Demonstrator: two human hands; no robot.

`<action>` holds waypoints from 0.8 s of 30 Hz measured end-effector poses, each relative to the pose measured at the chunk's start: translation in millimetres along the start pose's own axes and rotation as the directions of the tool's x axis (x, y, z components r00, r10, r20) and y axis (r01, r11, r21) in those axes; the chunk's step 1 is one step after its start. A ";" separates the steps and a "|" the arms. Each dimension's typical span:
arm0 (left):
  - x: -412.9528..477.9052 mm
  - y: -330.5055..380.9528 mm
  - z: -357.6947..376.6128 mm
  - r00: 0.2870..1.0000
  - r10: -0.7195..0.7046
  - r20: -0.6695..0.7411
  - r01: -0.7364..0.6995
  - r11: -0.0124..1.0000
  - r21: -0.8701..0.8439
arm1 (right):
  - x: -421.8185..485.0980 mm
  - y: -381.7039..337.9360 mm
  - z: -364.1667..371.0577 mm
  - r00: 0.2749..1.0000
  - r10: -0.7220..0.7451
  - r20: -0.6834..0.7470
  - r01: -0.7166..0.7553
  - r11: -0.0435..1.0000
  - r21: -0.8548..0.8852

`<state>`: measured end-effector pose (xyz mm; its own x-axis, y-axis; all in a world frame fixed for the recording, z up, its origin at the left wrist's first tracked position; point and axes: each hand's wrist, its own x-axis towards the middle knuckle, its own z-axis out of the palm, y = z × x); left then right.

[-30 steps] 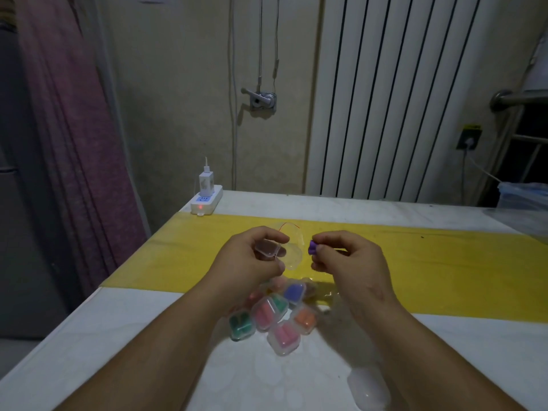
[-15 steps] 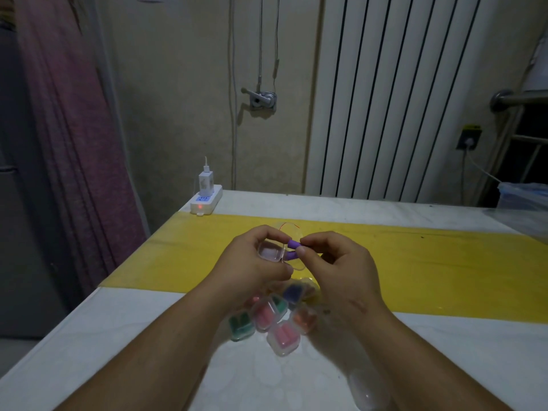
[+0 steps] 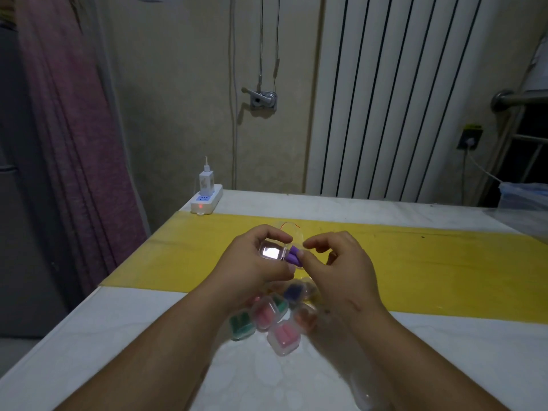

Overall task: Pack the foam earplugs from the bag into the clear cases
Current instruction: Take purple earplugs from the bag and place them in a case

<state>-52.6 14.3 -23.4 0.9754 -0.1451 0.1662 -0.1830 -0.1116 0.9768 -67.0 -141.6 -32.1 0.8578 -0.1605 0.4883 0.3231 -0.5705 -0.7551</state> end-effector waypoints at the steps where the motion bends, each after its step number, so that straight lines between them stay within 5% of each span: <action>1: -0.1 0.1 0.6 1.000 -0.003 0.003 0.003 1.000 0.001 | -0.3 0.1 -0.2 0.999 0.033 0.009 -0.033 0.998 0.045; 6: -0.6 2.9 1.4 1.000 0.007 0.020 -0.007 0.999 -0.031 | 0.1 -5.0 0.2 0.934 0.280 0.223 -0.344 0.876 0.339; 13: 1.9 8.6 3.6 0.987 -0.139 0.080 0.158 0.926 -0.344 | 5.3 -2.5 -1.2 0.903 0.379 0.202 -0.428 0.755 0.497; 22: -1.0 4.6 3.1 0.999 -0.003 0.038 0.010 0.984 -0.179 | 1.9 -10.8 -1.7 0.820 0.425 0.382 -0.565 0.497 0.659; 24: -1.6 4.9 2.7 0.999 0.008 0.034 -0.003 0.990 -0.138 | 1.7 -8.6 -1.7 0.818 0.416 0.397 -0.572 0.515 0.639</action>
<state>-55.4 11.4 -19.3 0.9692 -0.1790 0.1692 -0.1673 0.0255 0.9856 -68.9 -138.3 -24.0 0.9949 -0.0488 -0.0881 -0.0685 0.3131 -0.9473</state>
